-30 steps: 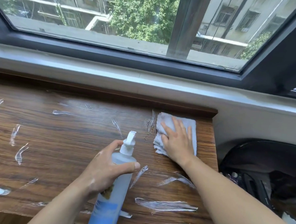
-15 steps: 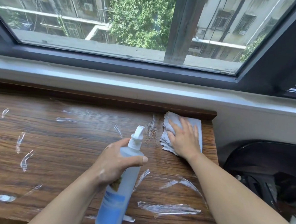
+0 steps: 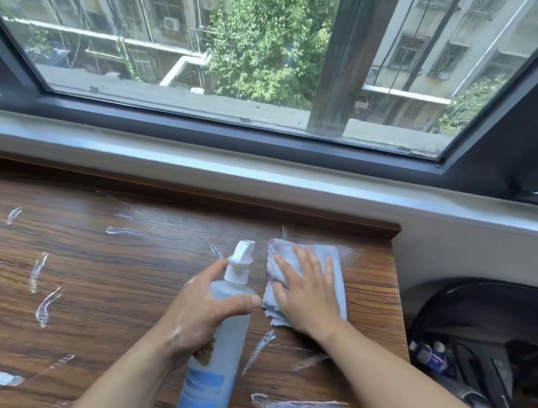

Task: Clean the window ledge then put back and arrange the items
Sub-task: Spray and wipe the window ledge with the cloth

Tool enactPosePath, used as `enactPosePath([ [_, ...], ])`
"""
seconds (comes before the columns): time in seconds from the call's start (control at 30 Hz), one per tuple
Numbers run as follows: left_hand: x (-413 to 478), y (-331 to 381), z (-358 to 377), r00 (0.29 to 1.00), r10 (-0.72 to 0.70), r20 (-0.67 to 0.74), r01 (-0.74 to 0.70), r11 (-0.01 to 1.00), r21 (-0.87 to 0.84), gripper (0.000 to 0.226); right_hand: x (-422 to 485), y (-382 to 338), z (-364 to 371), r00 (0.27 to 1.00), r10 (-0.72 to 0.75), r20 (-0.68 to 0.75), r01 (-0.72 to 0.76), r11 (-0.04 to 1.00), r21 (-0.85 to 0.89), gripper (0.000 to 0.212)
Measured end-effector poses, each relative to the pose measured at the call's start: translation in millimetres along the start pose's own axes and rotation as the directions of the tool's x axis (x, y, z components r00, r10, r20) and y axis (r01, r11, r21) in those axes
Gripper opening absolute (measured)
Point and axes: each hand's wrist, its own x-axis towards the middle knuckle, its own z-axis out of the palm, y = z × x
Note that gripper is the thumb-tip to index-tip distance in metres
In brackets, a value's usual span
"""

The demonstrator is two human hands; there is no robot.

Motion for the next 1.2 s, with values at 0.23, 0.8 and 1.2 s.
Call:
enactPosePath([
  [0.23, -9, 0, -16, 0.999, -0.015, 0.028, 0.013, 0.997, 0.070, 0.065, 68, -23, -8, 0.977, 0.208, -0.041, -0.208, 0.978, 0.014, 0.064],
  [0.8, -17, -2, -26, 1.000, 0.010, 0.009, -0.011, 0.991, 0.133, 0.073, 60, -29, -12, 0.975, 0.211, 0.062, -0.211, 0.977, -0.010, 0.073],
  [1.2, -20, -6, -9, 1.000, 0.010, 0.018, -0.013, 0.985, 0.173, 0.068, 26, 71, -27, 0.987, 0.146, 0.063, -0.142, 0.988, -0.063, 0.082],
])
